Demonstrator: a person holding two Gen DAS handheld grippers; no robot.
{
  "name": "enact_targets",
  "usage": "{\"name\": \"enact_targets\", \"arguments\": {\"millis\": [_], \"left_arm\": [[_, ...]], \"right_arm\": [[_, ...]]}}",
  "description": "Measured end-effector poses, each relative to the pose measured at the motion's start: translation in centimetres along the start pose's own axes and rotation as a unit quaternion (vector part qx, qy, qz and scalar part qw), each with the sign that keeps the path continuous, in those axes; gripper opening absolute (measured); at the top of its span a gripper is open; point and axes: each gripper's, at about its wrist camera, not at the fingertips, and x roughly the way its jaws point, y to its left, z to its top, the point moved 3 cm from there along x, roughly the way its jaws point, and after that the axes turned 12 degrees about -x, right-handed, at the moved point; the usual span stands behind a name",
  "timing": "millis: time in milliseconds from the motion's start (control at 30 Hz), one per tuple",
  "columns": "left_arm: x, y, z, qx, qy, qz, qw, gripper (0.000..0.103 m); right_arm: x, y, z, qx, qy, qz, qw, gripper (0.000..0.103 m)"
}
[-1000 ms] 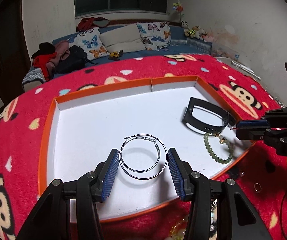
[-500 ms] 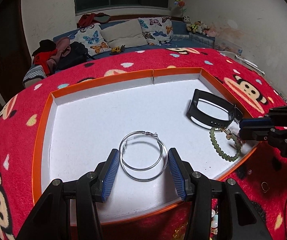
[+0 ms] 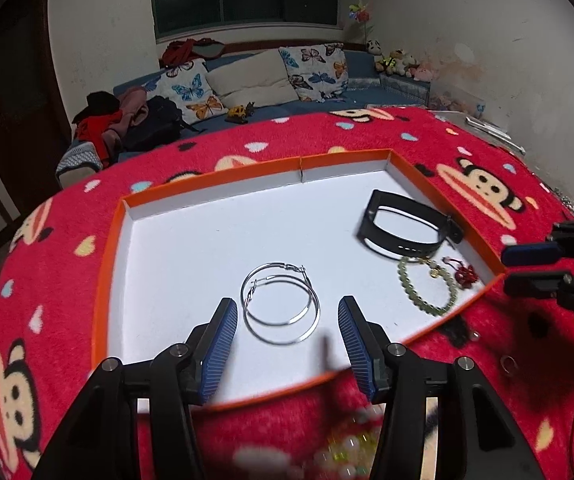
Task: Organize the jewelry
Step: 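Hold the right gripper over the silver ring while the left lowers onto the pastel beaded bracelet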
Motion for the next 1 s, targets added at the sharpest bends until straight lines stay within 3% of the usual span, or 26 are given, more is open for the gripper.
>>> {"name": "enact_targets", "arguments": {"millis": [267,467,733,1000], "left_arm": [[-5.0,-0.3,-3.1,-0.006,-0.009,-0.001,0.9999,0.056],[-7.5,0.1,-6.4,-0.011,-0.003,-0.003,0.9999,0.056],[-6.9,1.7,-9.2,-0.018,0.026,0.02,0.9993,0.057],[-6.1,2.0,-9.3,-0.003,0.027,0.014,0.9995,0.053]], "right_arm": [[-0.4,3.3,-4.1,-0.021,0.038,0.033,0.999,0.03],[0.5,3.7,-4.7,-0.018,0.045,0.038,0.998,0.029],[1.0,3.7,-4.7,-0.028,0.051,0.017,0.998,0.019],[0.9,3.8,-4.8,-0.031,0.051,0.017,0.998,0.019]]}}
